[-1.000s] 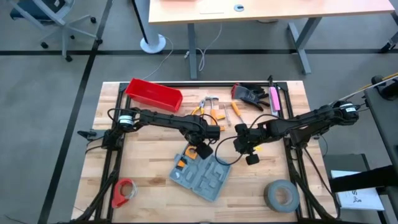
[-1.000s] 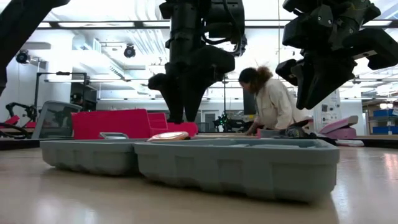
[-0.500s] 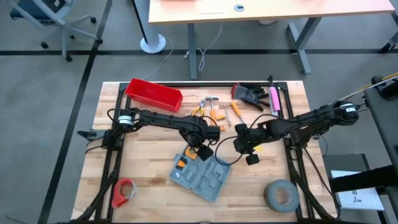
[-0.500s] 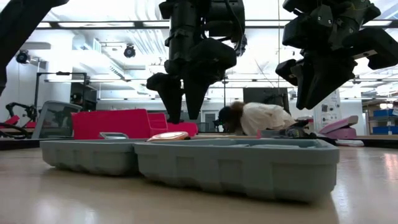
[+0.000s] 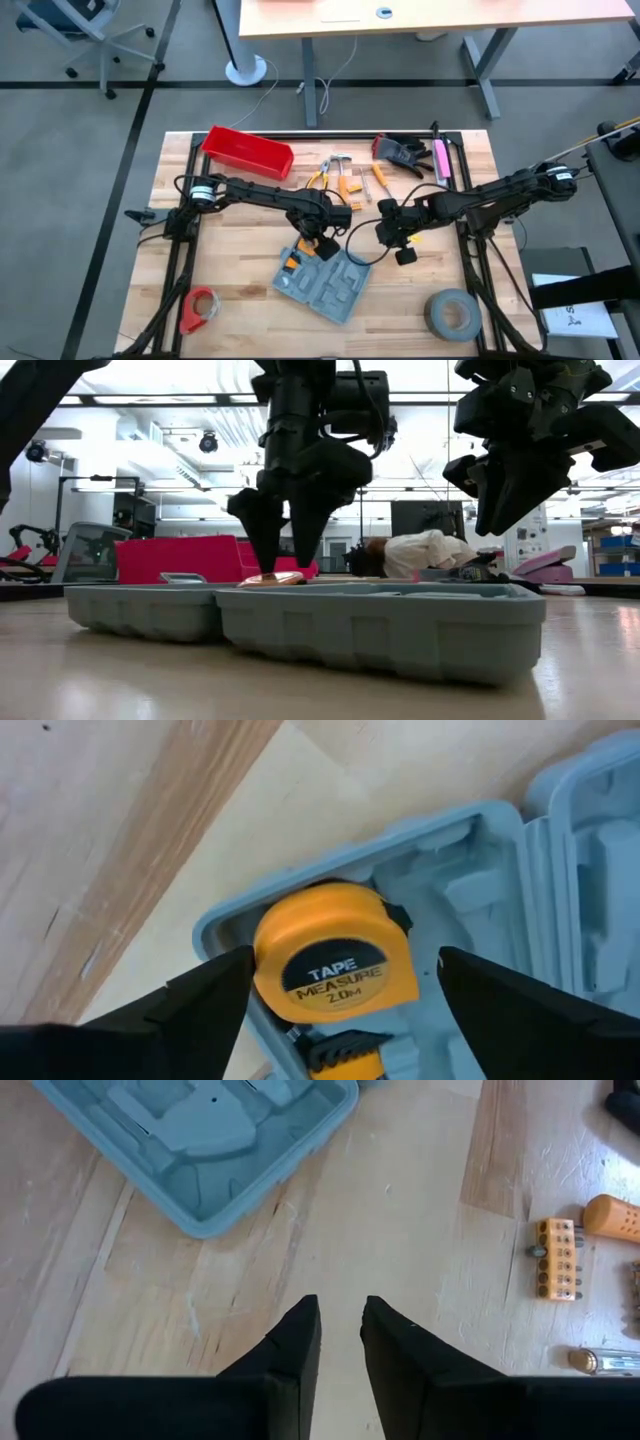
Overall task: Prefit tool cases
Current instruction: Remove the yellow tape measure from the prefit tool case to the table
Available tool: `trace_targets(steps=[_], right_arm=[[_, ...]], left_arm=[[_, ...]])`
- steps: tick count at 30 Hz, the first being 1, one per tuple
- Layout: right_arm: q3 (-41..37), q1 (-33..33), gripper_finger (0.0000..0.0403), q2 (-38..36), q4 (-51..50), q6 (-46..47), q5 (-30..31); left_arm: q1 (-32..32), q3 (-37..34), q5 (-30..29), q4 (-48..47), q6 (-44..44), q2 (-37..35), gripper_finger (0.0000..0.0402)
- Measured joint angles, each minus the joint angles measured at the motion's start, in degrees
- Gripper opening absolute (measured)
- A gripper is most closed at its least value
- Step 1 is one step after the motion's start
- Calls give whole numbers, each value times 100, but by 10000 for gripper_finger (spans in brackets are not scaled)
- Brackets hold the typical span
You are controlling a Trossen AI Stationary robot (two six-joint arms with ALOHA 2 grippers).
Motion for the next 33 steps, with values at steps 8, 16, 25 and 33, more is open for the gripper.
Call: trace_targets(steps=[8, 16, 25, 33], right_arm=[[0, 0, 49, 0, 2, 13, 0], [0, 0, 59, 0, 2, 0, 2], [-2, 0, 53, 0, 44, -69, 7], [-2, 0, 48, 0, 47, -86, 11]], left_arm=[[0, -17, 0, -10, -12, 4, 325], [-15, -89, 2, -3, -42, 4, 327], [-128, -434, 297, 648, -12, 256, 319], [-160, -426, 239, 640, -17, 365, 283]])
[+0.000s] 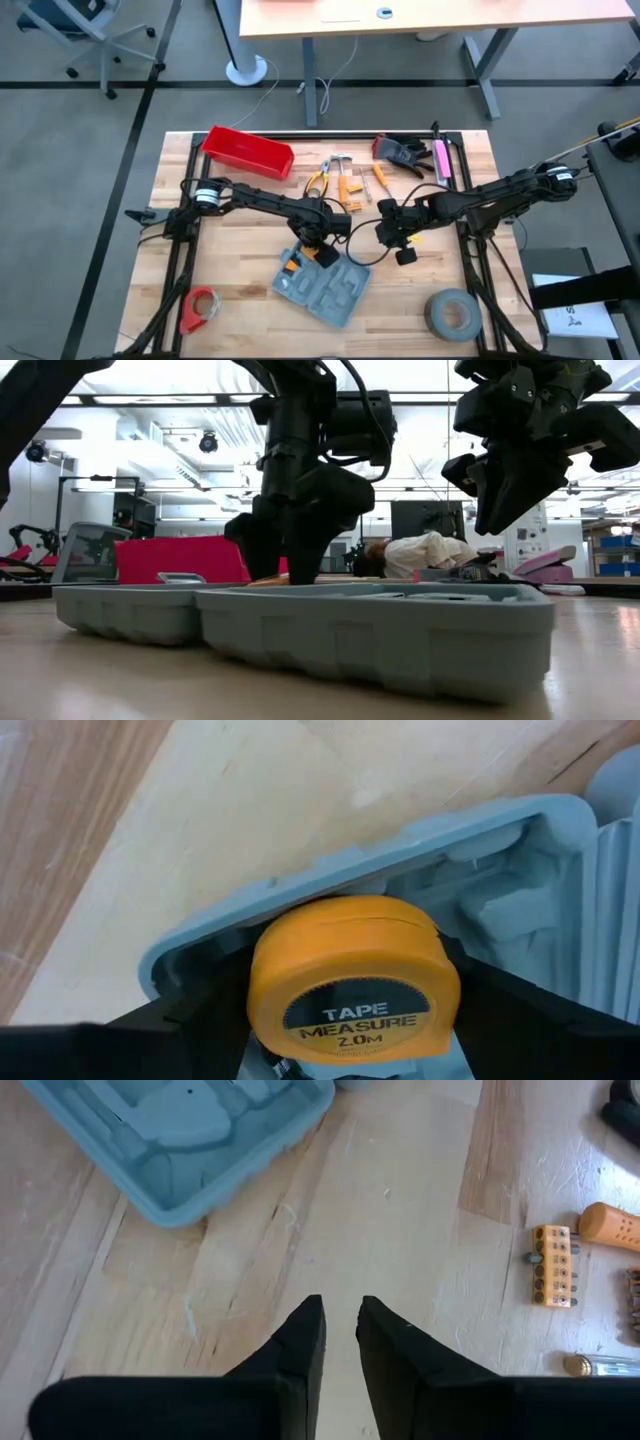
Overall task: Prefit tool cases
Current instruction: Remove the yellow tape measure from the prefit tool case to the table
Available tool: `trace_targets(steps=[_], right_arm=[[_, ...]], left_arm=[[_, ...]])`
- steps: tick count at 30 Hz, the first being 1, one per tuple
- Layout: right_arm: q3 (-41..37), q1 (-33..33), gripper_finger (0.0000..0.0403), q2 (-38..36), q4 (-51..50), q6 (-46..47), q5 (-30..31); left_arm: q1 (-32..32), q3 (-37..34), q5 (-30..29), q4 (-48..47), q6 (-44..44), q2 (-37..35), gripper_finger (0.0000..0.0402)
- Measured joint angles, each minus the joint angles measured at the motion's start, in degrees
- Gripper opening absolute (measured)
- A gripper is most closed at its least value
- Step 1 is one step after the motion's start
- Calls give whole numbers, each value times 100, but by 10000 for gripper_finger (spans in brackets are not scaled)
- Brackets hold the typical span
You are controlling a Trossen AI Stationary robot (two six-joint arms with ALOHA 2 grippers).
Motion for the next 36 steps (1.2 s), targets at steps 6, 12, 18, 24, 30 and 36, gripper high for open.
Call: trace_targets(steps=[6, 12, 18, 24, 30, 36], right_arm=[[0, 0, 58, 0, 2, 13, 2], [0, 0, 55, 0, 2, 21, 2], [0, 0, 44, 0, -25, 43, 2], [0, 0, 49, -79, -116, 43, 2], [0, 0, 58, -348, -156, 122, 55], [0, 0, 53, -597, -295, 241, 151]], left_arm=[[-21, 10, -54, 16, -24, -41, 270], [-31, 195, -90, -39, -2, -11, 278], [-28, 391, -94, -182, 37, 11, 273], [-28, 546, -96, -359, 37, -46, 274], [-28, 781, -108, -501, 71, -66, 275], [6, 1000, -337, -694, 197, -77, 272]])
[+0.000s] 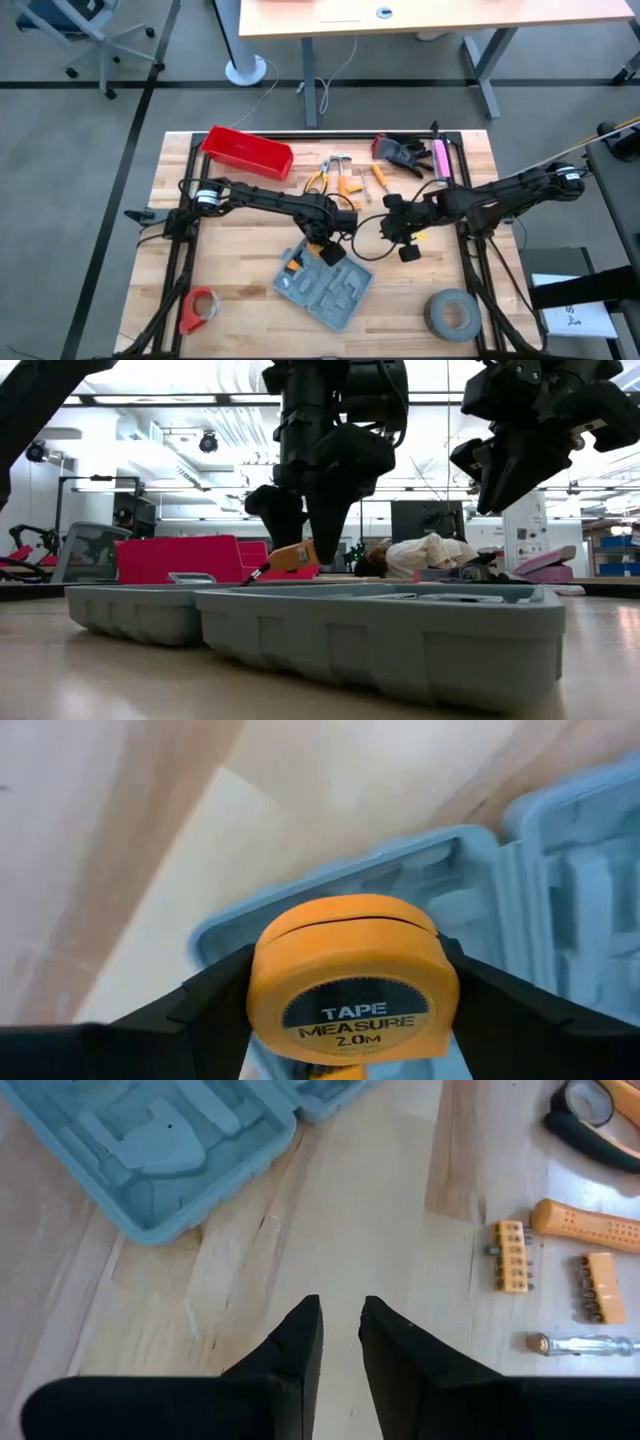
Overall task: Prefit tool cases
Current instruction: Remove the yellow tape measure from the prefit tool case to the table
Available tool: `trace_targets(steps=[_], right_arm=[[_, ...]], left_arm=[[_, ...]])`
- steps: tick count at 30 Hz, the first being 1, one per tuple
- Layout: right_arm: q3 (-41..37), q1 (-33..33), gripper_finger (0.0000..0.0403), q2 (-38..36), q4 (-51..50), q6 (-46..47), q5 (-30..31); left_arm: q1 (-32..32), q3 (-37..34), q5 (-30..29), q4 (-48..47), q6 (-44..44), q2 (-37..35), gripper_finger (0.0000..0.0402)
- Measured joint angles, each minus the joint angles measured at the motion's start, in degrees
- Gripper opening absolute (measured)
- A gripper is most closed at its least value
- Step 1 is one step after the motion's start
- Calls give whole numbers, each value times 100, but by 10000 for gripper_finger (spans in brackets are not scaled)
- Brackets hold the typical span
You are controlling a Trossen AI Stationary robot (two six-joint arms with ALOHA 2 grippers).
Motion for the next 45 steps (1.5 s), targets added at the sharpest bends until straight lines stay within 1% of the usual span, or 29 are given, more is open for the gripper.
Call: trace_targets(steps=[5, 9, 16, 25, 30, 33, 37, 45], right_arm=[[0, 0, 46, -104, -71, 38, -2], [0, 0, 48, -128, -54, 82, -2], [0, 2, 59, -126, -64, 147, -4], [0, 4, 48, -124, -66, 139, -7], [0, 4, 54, -124, -67, 133, -7], [0, 4, 59, -124, -69, 130, -9], [0, 4, 56, -124, -71, 126, -9], [0, 15, 50, -124, -69, 126, -20]], left_arm=[[86, 177, -256, -254, 126, 0, 273], [180, 344, -488, -310, 191, -11, 272], [233, 789, -537, -528, 253, -11, 272], [230, 1546, -589, -1397, 169, -15, 271], [226, 1807, -926, -1678, 148, -22, 274], [234, 1812, -1128, -1788, 183, -22, 272], [291, 1630, -1274, -2004, 249, -22, 274], [492, 943, -1555, -2014, 495, -22, 274]])
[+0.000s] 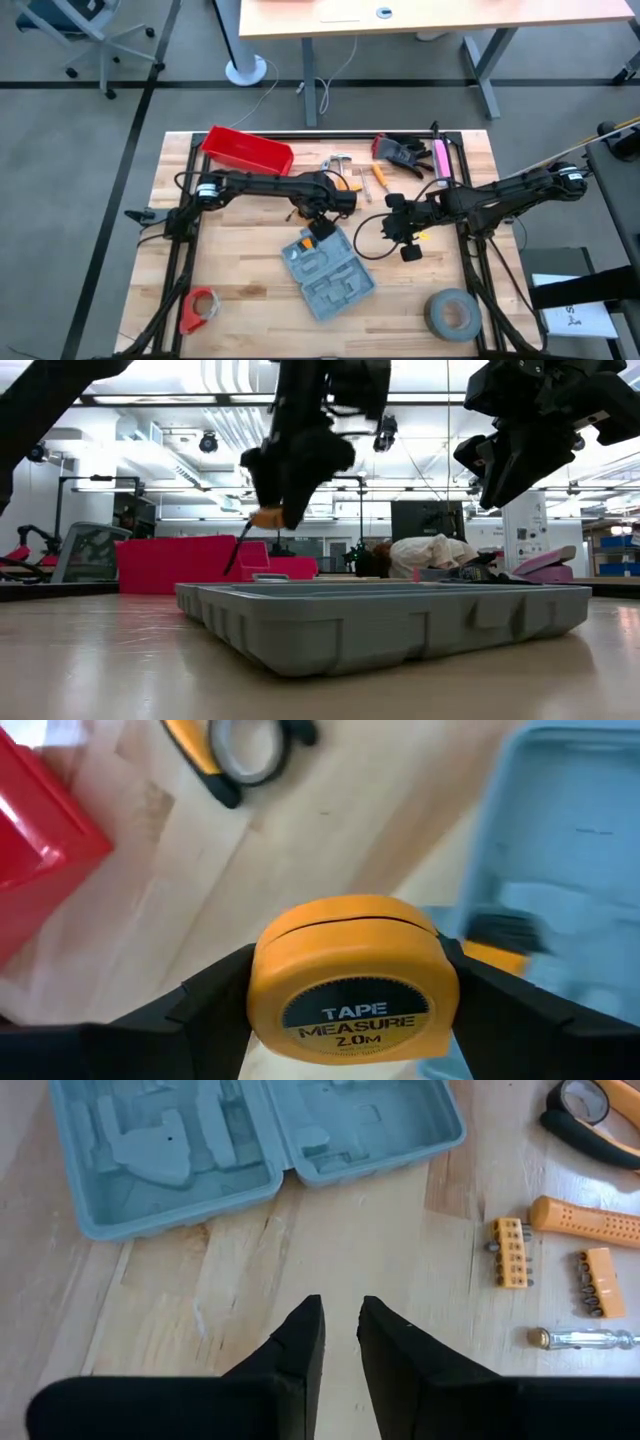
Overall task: Prefit tool cases
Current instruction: Remove the yellow tape measure from the prefit tool case to the table
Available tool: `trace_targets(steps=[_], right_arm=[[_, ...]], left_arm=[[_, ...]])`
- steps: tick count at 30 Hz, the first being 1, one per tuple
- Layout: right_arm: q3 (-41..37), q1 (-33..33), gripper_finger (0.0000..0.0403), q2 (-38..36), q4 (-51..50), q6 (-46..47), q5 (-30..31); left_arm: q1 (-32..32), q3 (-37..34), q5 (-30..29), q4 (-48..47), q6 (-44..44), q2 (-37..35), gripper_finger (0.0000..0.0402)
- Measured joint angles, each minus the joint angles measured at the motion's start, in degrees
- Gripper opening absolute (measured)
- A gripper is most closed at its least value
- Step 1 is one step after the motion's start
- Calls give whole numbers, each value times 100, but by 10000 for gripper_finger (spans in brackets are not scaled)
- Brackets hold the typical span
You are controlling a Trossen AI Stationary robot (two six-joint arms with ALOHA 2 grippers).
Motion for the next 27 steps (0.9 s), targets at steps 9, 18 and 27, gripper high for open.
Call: trace_targets(steps=[9, 18, 27], right_arm=[[0, 0, 61, 0, 8, 20, -42], [0, 2, 52, 0, 13, 100, -59], [0, 2, 63, 0, 22, 187, -59]], left_arm=[[414, -711, -49, 700, 424, -59, 274], [793, -1249, 99, 1358, 876, -118, 274], [1008, -2057, 366, 1884, 1044, -163, 276]])
